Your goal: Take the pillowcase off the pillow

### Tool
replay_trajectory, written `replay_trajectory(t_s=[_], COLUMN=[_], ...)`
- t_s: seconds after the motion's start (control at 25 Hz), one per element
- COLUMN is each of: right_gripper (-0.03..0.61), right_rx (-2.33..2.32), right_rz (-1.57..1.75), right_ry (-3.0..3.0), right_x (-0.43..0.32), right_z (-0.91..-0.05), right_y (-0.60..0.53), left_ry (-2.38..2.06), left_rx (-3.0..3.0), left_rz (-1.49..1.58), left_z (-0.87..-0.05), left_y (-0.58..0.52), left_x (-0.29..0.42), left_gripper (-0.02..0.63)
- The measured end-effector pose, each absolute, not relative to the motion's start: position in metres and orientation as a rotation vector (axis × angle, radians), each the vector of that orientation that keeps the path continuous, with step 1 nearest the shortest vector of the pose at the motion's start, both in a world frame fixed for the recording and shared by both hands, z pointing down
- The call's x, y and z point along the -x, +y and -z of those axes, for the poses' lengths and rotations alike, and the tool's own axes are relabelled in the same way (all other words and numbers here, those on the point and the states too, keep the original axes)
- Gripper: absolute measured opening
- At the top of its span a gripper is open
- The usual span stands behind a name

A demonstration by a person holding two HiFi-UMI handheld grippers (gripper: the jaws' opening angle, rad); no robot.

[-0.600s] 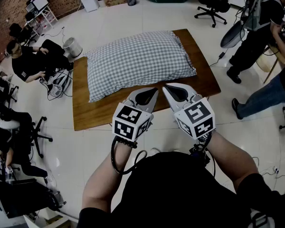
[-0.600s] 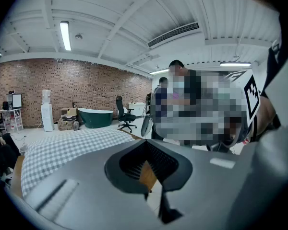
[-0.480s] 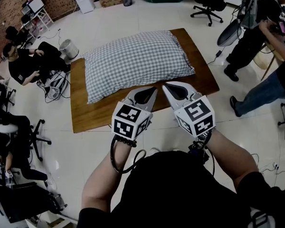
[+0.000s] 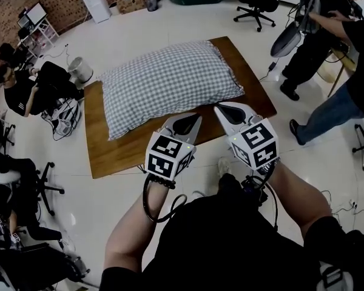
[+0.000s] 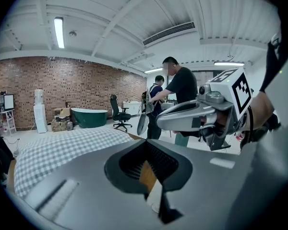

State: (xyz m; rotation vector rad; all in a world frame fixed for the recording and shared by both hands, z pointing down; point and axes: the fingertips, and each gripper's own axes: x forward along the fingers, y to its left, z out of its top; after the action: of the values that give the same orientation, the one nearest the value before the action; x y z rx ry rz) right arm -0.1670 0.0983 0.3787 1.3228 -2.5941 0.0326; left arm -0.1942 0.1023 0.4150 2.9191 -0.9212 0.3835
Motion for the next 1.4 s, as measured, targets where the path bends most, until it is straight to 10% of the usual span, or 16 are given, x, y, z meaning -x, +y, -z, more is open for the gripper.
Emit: replay_trajectory(t_s=[1.4], right_gripper=[0.066], right_rx=[-1.125], right_rz=[-0.484], right_ry=[-2.48], right_x=[-0.082], right_z=[-0.474], right_y=[-0.277], left_ry=[-0.982], left_rx=[-2.528], left_rz=[-0.774], left_z=[-0.535], left_y=[-0.24], left_x=[-0.017], left_gripper=[0.329])
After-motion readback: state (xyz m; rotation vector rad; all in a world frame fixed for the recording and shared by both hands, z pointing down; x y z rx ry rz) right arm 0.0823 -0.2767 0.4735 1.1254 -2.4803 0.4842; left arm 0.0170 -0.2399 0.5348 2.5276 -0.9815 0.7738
